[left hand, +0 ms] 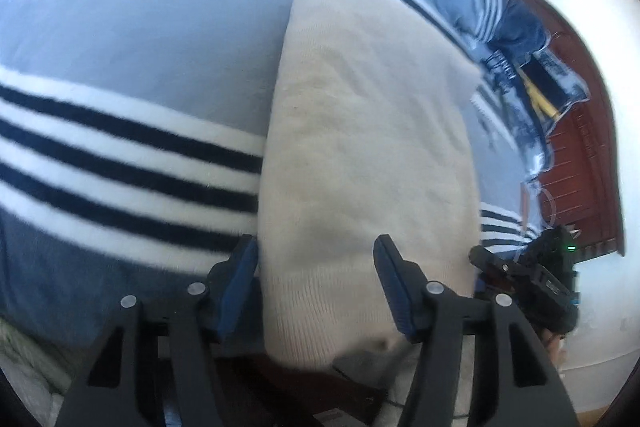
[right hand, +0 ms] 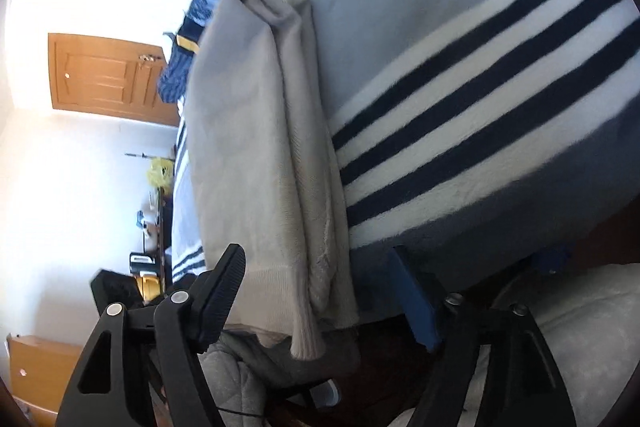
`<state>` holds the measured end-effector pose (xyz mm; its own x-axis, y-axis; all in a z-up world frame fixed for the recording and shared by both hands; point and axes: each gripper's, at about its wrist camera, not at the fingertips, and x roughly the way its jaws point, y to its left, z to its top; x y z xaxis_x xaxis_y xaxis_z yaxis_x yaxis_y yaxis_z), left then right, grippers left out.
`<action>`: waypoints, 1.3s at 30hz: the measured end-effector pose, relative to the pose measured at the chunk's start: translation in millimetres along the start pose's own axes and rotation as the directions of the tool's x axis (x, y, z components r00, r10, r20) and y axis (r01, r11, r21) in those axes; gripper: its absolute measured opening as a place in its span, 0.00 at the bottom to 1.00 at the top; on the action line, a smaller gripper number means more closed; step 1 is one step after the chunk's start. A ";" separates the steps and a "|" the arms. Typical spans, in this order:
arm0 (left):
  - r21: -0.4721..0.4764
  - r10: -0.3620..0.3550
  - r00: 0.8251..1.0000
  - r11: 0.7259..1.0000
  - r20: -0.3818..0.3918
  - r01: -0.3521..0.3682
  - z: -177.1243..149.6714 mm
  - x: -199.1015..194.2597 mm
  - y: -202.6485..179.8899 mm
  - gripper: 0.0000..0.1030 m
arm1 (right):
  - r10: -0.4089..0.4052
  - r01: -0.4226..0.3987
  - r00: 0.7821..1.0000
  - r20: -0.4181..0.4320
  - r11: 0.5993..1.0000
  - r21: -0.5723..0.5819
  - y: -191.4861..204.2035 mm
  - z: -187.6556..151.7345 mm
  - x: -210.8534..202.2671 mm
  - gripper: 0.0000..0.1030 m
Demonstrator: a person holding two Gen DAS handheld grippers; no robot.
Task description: Fold small clothes
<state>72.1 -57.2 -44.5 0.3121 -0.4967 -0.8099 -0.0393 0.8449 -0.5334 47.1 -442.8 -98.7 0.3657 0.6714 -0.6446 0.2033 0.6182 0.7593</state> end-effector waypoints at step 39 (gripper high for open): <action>-0.210 -0.109 0.993 0.971 0.035 0.114 166.9 33.4 45.2 0.52 | -0.052 0.058 0.998 0.048 0.986 -0.156 91.1 157.1 53.5 0.42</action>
<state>239.2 -2.4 -54.9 0.3471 -0.5784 -0.7382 -0.2024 0.7224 -0.6612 227.8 -414.8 -50.0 0.3975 0.6184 -0.6779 0.0798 0.7127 0.6969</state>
